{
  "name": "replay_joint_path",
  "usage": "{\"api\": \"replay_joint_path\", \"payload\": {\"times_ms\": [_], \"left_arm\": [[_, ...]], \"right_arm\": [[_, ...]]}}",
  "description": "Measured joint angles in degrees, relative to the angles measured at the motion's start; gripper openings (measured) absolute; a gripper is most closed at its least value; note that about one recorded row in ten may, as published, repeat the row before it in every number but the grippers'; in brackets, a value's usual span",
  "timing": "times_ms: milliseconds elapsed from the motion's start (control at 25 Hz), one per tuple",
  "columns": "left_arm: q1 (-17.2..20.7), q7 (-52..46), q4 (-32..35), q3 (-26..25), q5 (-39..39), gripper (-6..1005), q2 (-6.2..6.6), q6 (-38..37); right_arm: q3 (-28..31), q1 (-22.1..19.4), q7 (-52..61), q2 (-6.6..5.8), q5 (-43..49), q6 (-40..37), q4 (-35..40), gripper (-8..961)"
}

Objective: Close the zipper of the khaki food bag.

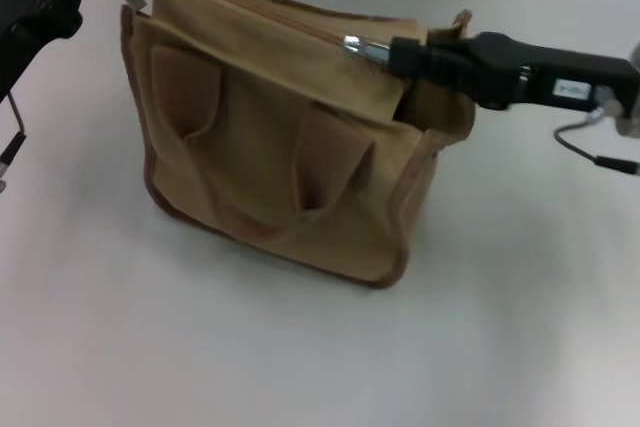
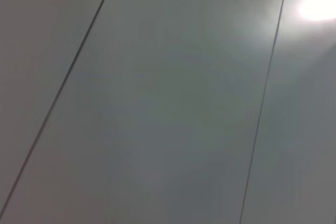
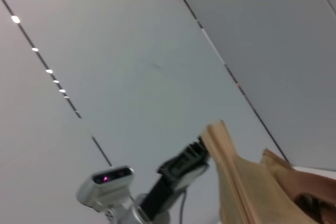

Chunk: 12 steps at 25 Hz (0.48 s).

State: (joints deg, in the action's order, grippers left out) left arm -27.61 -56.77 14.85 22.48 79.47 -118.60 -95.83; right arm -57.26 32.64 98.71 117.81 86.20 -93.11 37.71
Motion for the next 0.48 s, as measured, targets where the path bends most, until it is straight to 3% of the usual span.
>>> {"api": "replay_joint_path", "payload": {"times_ms": [480], "left_arm": [[2.9,1.9,0.6,0.2,0.1,97,0.04,1.6]], "right_arm": [[6.3,-8.2,-1.8,-0.57,0.3,-5.0,-0.4,0]]}}
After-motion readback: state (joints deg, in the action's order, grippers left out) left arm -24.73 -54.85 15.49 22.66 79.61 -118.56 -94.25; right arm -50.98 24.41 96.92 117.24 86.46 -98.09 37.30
